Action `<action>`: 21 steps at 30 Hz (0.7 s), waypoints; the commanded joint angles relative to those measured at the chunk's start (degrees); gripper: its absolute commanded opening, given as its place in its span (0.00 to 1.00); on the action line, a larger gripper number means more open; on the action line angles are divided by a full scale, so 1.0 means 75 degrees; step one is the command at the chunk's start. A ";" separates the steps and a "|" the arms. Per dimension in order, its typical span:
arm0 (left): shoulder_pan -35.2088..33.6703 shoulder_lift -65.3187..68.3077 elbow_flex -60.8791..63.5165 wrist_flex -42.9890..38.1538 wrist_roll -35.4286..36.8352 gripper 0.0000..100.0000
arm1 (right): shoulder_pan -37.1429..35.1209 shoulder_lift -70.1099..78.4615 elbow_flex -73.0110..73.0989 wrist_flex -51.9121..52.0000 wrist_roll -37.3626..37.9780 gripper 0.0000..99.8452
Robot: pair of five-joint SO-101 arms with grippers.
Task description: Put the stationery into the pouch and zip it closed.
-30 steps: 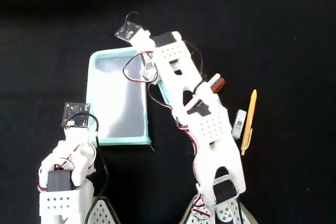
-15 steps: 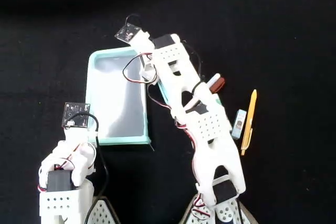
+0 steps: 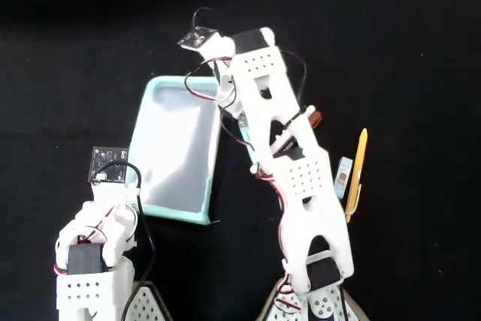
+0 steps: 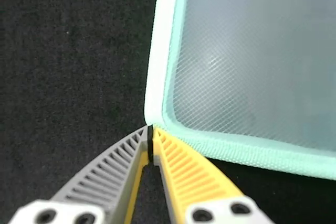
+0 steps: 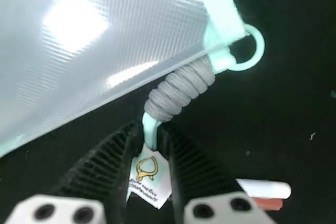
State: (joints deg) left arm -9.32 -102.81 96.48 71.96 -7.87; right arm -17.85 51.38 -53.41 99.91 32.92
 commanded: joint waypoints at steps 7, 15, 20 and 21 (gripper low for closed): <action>0.0053 -0.0059 0.0123 0.0035 0.0035 0.03 | 0.0352 -0.0076 -0.1799 0.0141 0.0012 0.01; 0.0053 -0.0059 0.0123 0.0035 0.0035 0.03 | 0.0082 -0.0006 -0.2010 0.0023 0.0047 0.01; 0.0053 -0.0059 0.0123 0.0035 0.0035 0.03 | 0.0633 -0.0006 -0.1330 -0.0738 0.0035 0.02; 0.0053 -0.0059 0.0123 0.0035 0.0035 0.03 | 0.0785 -0.0006 -0.1166 -0.0867 0.0047 0.02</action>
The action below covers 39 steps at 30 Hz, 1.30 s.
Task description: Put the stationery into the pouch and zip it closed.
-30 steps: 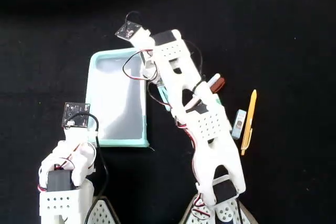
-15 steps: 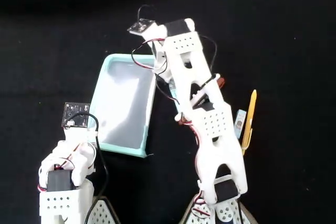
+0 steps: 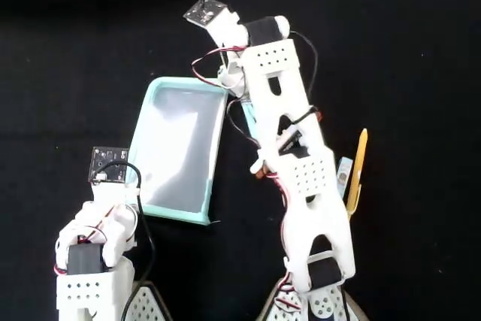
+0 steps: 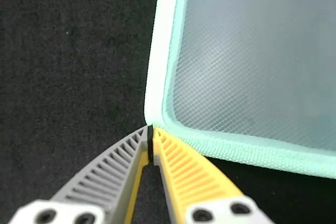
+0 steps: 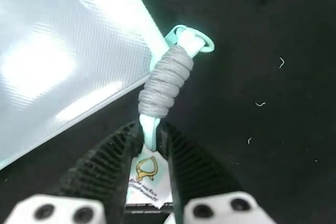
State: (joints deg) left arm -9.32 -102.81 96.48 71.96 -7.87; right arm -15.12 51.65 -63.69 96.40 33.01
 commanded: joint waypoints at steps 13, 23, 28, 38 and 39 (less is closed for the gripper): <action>0.0053 -0.0059 0.0123 0.0035 0.0035 0.03 | 0.1395 -0.0041 0.0756 -0.0809 0.0047 0.18; 0.0053 -0.0059 0.0123 0.0035 0.0035 0.03 | 0.0551 -0.0041 0.0756 -0.0610 0.0387 0.22; 0.0053 -0.0059 0.0123 0.0035 0.0035 0.03 | 0.0129 0.0088 0.0756 -0.0492 0.0856 0.22; 0.0053 -0.0059 0.0123 0.0035 0.0035 0.03 | 0.0141 0.1623 0.0369 -0.1360 0.0856 0.22; 0.0053 -0.0059 0.0123 0.0035 0.0035 0.03 | 0.0141 0.1682 0.0205 -0.1395 0.0844 0.22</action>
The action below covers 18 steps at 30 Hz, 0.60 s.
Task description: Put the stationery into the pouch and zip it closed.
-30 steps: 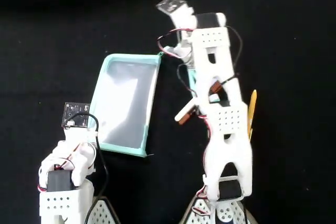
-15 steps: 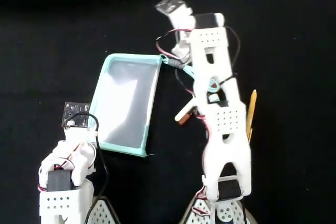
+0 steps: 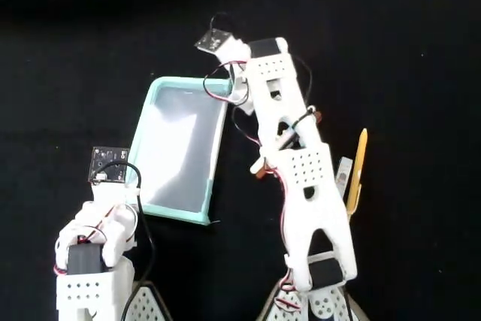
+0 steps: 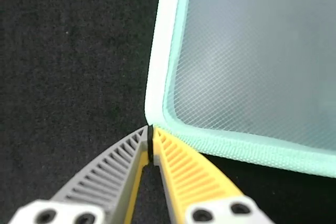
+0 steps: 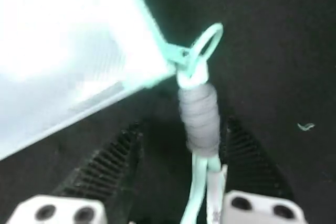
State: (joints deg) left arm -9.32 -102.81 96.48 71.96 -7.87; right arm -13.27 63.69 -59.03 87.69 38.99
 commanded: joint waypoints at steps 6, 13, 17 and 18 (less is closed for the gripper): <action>0.0053 -0.0059 0.0123 0.0035 0.0035 0.03 | -0.0211 0.0299 -0.1412 0.0176 0.0070 0.22; 0.0053 -0.0059 0.0123 0.0035 0.0035 0.03 | -0.0246 0.0803 -0.1577 0.0293 0.0070 0.12; 0.0053 -0.0059 0.0123 0.0035 0.0035 0.03 | -0.0164 0.0826 -0.1659 0.0680 -0.0012 0.02; 0.0053 -0.0059 0.0123 0.0035 0.0035 0.03 | -0.0082 0.0733 -0.1788 0.0879 -0.0012 0.01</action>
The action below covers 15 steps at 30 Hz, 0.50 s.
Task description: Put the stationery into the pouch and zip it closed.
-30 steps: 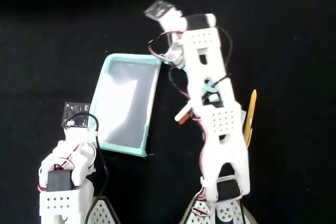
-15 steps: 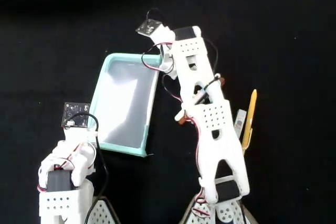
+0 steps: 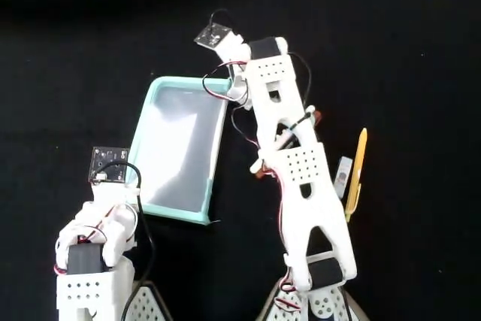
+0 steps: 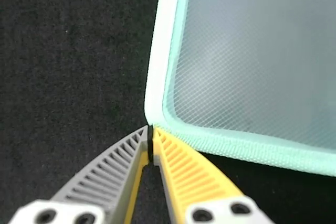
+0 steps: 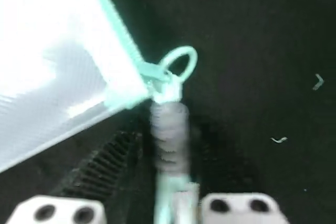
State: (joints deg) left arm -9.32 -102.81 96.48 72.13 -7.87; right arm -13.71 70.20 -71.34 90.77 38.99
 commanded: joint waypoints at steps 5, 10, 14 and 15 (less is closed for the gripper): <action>0.0053 -0.0059 0.0123 0.0012 0.0035 0.03 | 0.0750 -0.0768 -0.1905 0.1418 -0.0563 0.01; 0.0053 -0.0059 0.0123 0.0012 0.0035 0.03 | 0.1301 -0.1401 -0.2163 0.1418 -0.1125 0.01; 0.0041 -0.0059 0.0123 0.0012 0.0035 0.03 | 0.1043 -0.2057 -0.1155 0.1418 -0.1196 0.01; 0.0041 -0.0059 0.0123 0.0012 0.0035 0.03 | 0.0879 -0.2280 -0.0932 0.1418 -0.1196 0.01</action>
State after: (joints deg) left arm -9.32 -102.81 96.48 72.13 -7.87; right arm -5.01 60.53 -81.01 100.88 30.73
